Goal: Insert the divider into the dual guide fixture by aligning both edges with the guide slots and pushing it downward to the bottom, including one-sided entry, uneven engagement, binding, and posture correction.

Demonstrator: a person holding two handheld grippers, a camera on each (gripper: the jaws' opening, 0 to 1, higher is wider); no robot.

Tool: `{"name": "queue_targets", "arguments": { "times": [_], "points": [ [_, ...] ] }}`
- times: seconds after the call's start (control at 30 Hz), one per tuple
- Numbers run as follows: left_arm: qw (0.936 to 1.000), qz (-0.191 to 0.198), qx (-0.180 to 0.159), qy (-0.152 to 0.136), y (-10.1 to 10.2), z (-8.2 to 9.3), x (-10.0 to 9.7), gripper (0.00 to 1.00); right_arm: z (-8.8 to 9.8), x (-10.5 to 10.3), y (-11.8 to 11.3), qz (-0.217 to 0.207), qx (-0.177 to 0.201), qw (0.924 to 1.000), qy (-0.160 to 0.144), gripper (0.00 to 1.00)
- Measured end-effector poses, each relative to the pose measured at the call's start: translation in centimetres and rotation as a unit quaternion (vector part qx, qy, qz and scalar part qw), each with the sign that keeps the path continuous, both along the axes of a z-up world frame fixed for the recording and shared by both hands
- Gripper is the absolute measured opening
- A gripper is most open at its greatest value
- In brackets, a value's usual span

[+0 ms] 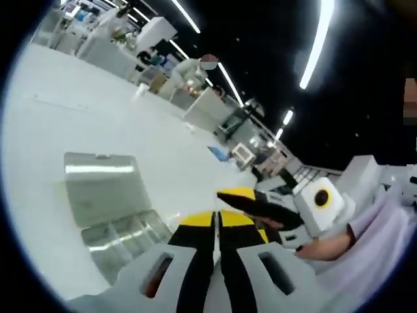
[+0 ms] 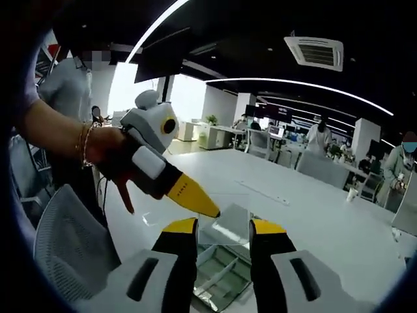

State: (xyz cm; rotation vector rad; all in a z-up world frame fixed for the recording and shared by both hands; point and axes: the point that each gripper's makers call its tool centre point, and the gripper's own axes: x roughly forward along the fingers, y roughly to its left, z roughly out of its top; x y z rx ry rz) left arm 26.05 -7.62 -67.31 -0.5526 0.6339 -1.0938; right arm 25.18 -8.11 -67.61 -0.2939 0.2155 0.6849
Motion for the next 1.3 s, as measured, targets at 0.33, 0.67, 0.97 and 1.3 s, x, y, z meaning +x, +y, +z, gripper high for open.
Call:
{"name": "queue_targets", "arguments": {
  "times": [0.33, 0.67, 0.97, 1.3],
  "points": [
    [0.9999, 0.012, 0.001, -0.004, 0.7, 0.0, 0.6, 0.00, 0.0, 0.1, -0.6, 0.001, 0.004, 0.9999, 0.012, 0.29],
    [0.9990, 0.000, 0.035, -0.028, 2.1, -0.4, 0.2, 0.00, 0.6, -1.2, -3.7, 0.056, -0.031, 0.9974, 0.031, 0.25],
    [0.9941, -0.032, 0.074, -0.073, 1.9, 0.0, -0.1, 0.00, 2.2, -1.7, -5.5, 0.154, -0.113, 0.9779, 0.084, 0.16],
    [0.9831, -0.098, 0.104, -0.115, 0.1, 0.5, -1.6, 0.00, 3.3, -2.4, -4.2, 0.254, -0.197, 0.9390, 0.122, 0.18]
  ]
}}
